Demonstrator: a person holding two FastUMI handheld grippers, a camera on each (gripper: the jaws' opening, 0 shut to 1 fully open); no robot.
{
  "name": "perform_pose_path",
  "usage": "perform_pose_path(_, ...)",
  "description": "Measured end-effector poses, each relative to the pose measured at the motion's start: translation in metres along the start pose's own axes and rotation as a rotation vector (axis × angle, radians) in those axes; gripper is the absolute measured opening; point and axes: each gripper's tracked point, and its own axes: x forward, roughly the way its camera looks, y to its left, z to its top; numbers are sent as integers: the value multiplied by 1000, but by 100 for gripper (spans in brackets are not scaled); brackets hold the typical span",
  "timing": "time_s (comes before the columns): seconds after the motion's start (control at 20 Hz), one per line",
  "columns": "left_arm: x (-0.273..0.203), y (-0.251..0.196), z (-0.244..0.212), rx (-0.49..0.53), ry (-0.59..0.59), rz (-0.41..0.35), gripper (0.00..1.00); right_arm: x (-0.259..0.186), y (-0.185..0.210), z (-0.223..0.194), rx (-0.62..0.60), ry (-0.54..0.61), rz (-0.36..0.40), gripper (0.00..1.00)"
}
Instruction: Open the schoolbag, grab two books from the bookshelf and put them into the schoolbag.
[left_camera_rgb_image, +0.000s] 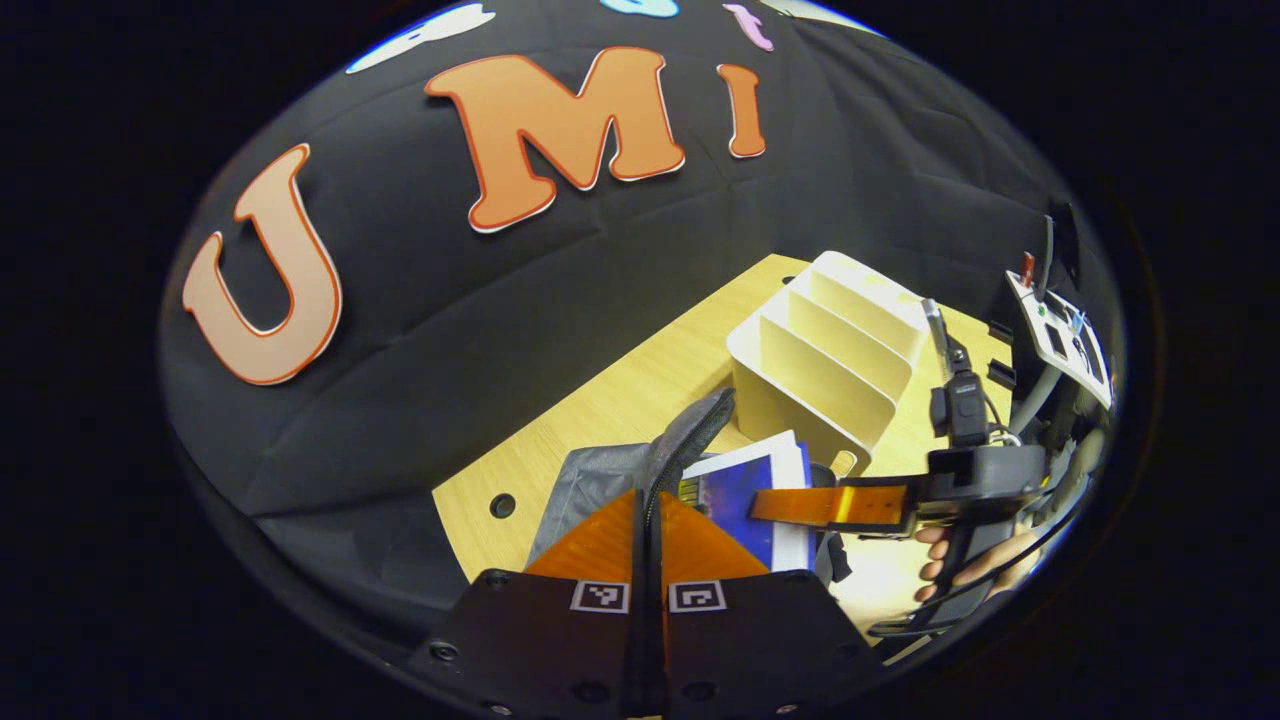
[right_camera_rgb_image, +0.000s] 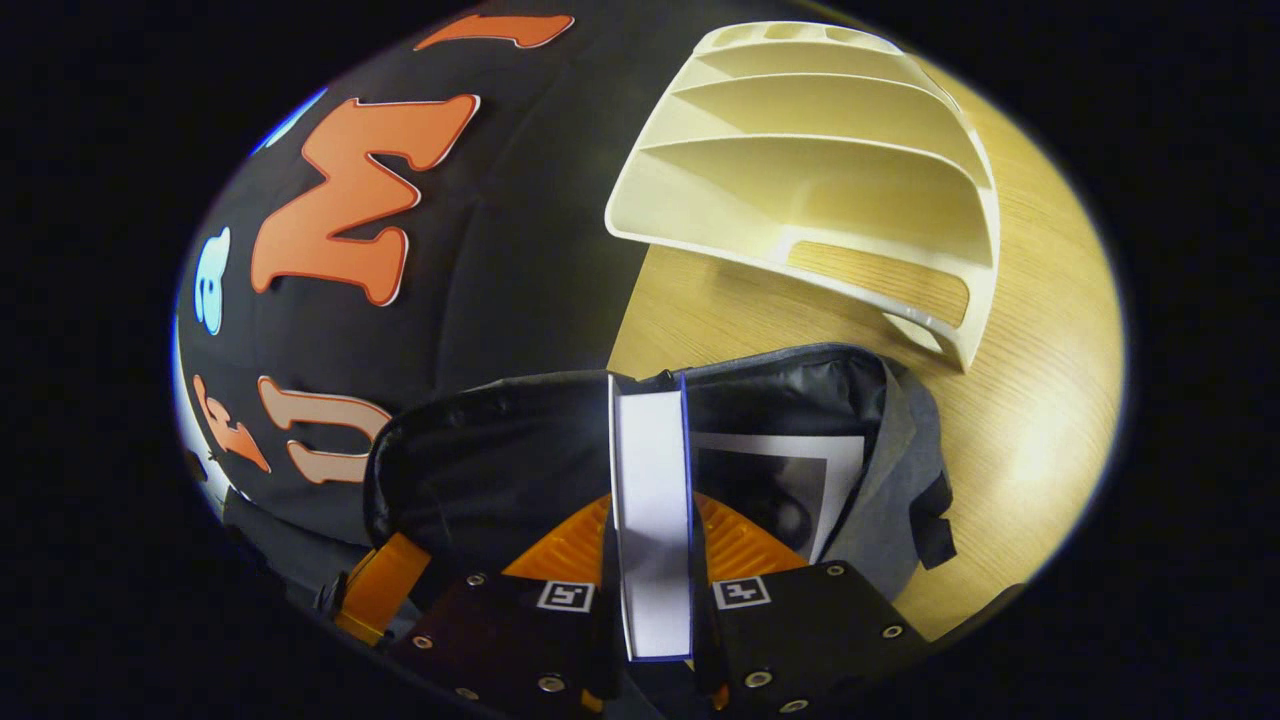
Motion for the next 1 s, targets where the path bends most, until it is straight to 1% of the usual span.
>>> perform_pose_path(0.1, -2, -11, 5, -3, -15, -30, 1, 11, 2, -3, 35, -3, 2, 29)
perform_pose_path(0.2, -3, -12, 8, 18, -19, -31, 0, 19, 3, -7, 51, -10, -4, 29)
perform_pose_path(0.25, -2, -12, 8, 25, -19, -33, 0, 22, 3, -11, 62, -5, -14, 29)
perform_pose_path(0.35, 0, -11, 7, 22, -14, -39, 0, 25, -3, -19, 80, 25, -56, 29)
perform_pose_path(0.4, 1, -10, 7, 12, -14, -43, 0, 26, -6, -28, 92, 64, -88, 34)
perform_pose_path(0.45, 3, -7, 7, 3, -12, -45, 0, 26, -10, -37, 108, 100, -126, 36)
perform_pose_path(0.5, 4, -5, 3, -5, -9, -46, 0, 21, -16, -45, 115, 135, -159, 45)
perform_pose_path(0.55, 4, -4, 0, -9, -1, -47, 0, 18, -17, -54, 116, 176, -176, 50)
perform_pose_path(0.6, 5, -2, -3, -13, 4, -50, 0, 14, -16, -60, 115, 211, -193, 72)
perform_pose_path(0.7, 4, -2, -5, -42, 1, -67, 1, 7, -17, -65, 98, 251, -221, 100)
perform_pose_path(0.8, 1, -1, -7, -62, -6, -73, 1, -4, -11, -56, 84, 257, -229, 100)
perform_pose_path(1.0, -3, 3, -19, -90, 3, -71, 1, -31, 8, -22, 74, 218, -200, 99)
